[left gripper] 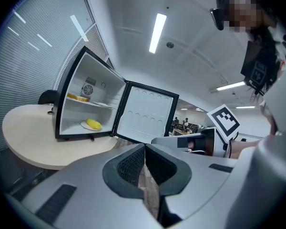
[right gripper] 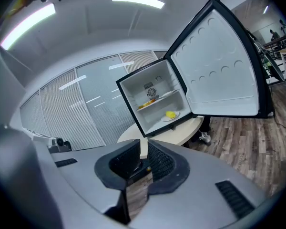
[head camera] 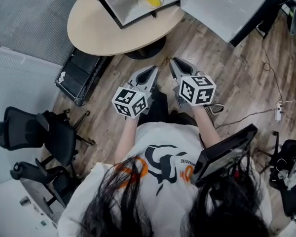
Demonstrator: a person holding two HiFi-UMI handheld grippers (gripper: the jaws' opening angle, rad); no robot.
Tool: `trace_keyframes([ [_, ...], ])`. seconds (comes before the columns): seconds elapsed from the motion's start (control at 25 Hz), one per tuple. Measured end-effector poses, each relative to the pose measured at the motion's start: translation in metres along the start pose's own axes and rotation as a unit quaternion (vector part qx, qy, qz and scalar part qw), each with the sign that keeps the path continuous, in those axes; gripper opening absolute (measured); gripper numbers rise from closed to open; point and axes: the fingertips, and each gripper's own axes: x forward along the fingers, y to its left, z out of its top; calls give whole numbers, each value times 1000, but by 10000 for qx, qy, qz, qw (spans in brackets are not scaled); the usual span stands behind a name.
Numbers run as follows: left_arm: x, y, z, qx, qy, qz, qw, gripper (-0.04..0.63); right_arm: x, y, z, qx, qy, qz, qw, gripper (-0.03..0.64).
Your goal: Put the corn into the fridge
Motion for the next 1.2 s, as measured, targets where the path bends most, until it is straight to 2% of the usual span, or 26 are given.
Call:
trace_keyframes([
  [0.48, 1, -10, 4, 132, 14, -144, 9998, 12, -9, 0, 8, -159, -103, -104, 9998, 51],
  [1.2, 3, 7, 14, 113, -115, -70, 9998, 11, 5, 0, 13, -247, -55, -102, 9996, 51],
])
